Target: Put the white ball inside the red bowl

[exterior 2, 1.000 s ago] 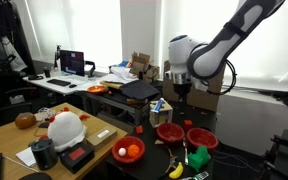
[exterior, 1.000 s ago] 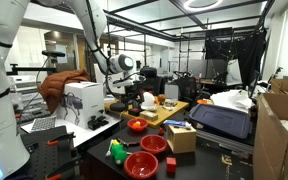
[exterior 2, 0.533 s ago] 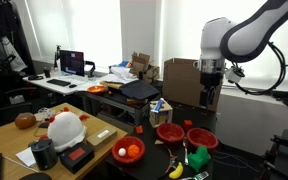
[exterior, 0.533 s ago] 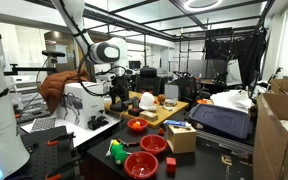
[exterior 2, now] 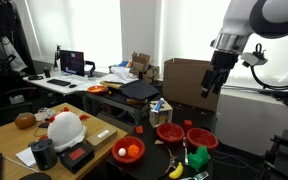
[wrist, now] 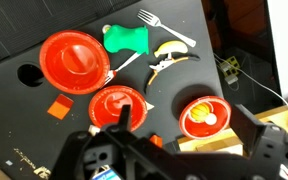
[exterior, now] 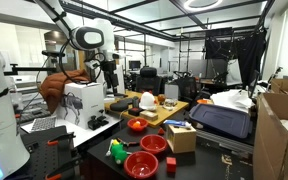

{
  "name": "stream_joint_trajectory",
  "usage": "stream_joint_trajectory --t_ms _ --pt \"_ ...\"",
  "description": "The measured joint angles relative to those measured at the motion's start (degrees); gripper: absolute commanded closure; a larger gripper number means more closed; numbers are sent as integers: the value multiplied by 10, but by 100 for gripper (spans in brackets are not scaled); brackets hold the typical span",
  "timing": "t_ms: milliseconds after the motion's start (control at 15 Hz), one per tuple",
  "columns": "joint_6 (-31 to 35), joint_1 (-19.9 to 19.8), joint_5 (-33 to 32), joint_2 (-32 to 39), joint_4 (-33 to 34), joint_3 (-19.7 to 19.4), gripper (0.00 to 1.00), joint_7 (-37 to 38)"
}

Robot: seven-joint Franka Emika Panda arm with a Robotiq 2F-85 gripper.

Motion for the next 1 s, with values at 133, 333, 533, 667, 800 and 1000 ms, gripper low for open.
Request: stream_joint_trajectory --t_ms 133,333,533,667,800,1000 --pt "1 7 10 -24 0 13 0 19" --pt "2 9 9 -47 3 31 0 42" --pt "0 7 -5 -58 13 36 0 43" --pt "-22 1 -22 -58 22 36 0 43" --pt "-26 -3 -27 -56 25 36 0 43" --pt "-27 -3 -27 -56 25 36 0 43"
